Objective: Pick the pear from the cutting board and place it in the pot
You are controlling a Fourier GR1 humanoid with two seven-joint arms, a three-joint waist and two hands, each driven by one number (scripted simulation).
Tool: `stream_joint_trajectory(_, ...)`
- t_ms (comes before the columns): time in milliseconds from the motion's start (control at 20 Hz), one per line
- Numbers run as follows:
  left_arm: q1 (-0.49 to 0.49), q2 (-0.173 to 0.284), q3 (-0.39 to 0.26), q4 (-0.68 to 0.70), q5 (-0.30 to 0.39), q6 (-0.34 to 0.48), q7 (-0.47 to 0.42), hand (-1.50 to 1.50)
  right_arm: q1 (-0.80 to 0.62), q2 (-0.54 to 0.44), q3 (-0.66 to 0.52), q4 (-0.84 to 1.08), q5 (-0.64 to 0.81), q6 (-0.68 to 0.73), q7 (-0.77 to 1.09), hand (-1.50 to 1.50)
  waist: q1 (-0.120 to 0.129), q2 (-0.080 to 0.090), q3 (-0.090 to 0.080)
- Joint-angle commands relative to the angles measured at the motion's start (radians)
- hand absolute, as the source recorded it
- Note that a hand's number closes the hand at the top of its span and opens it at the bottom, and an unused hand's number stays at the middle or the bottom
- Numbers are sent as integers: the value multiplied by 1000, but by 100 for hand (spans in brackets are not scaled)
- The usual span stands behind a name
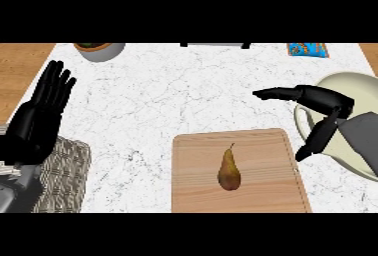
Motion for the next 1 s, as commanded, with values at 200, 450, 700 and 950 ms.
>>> stream_joint_trajectory(200, -46, -40, 9, 55, 24, 17, -9, 0, -196, 97, 145, 103, 175, 93, -16, -150, -24, -1, -26)
stream_joint_trajectory(450, -54, -64, 5, 102, 28, 43, -43, 0, -218, 124, 204, 158, 228, 130, -22, -150, -46, -2, -26)
stream_joint_trajectory(700, -47, -55, -5, 96, 24, 49, -41, 0, -224, 215, 246, 207, 279, 108, 55, -150, -54, -9, -26)
stream_joint_trajectory(950, -57, -49, 9, 126, 59, 19, -66, 0, -203, 214, 274, 231, 307, 124, -13, -150, -59, -8, -26)
